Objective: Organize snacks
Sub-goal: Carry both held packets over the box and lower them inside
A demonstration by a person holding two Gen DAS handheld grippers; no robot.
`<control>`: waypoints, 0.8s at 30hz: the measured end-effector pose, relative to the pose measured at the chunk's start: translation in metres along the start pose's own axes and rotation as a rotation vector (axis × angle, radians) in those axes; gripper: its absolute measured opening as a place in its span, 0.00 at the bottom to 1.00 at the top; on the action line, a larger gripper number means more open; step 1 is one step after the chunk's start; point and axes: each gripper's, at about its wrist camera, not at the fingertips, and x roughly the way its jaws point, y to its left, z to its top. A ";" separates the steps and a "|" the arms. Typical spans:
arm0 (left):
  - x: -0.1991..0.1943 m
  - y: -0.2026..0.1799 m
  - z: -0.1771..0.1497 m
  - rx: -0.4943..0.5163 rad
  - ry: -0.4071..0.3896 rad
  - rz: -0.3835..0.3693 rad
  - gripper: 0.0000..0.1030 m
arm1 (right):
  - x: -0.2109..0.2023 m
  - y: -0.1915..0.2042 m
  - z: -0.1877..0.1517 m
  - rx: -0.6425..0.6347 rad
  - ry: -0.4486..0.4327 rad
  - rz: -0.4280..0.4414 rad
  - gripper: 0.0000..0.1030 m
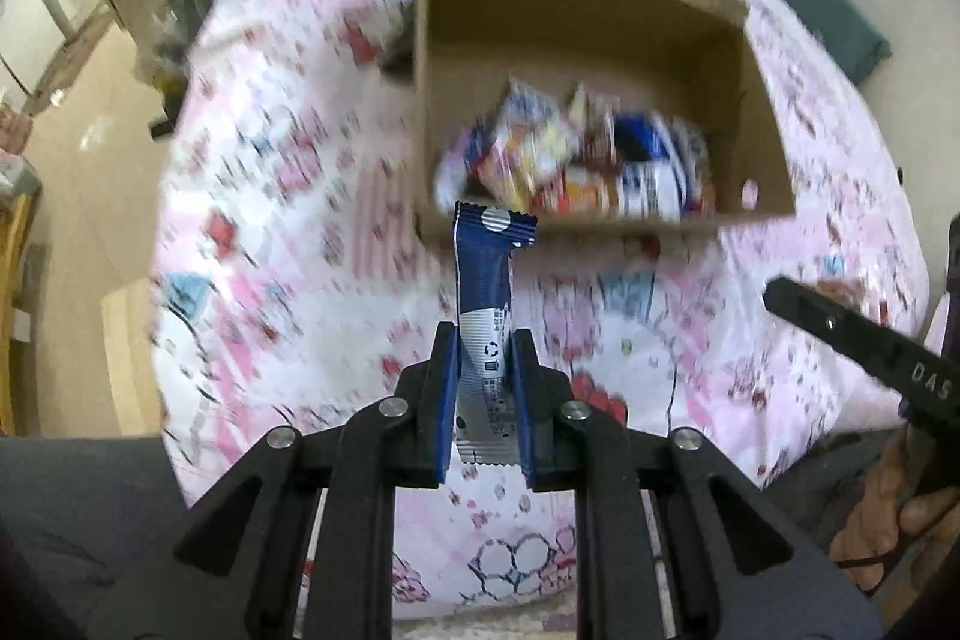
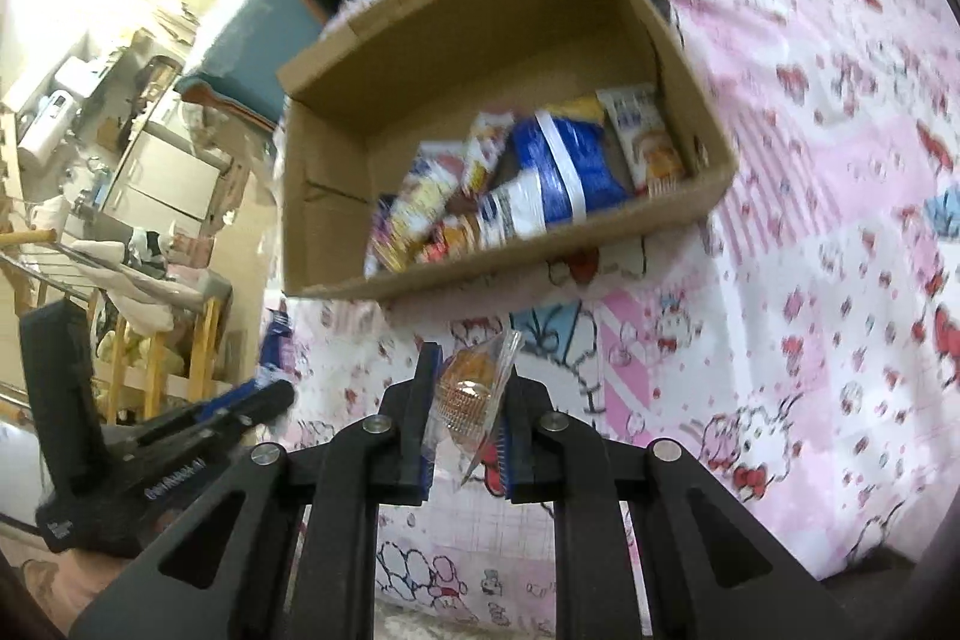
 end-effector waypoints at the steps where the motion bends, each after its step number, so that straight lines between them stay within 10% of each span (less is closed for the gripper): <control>1: -0.008 0.002 0.006 -0.005 -0.030 0.003 0.13 | -0.006 0.002 0.003 -0.008 -0.019 0.012 0.16; 24: -0.002 -0.022 0.103 0.032 -0.163 0.003 0.14 | -0.007 -0.010 0.090 -0.031 -0.137 0.040 0.16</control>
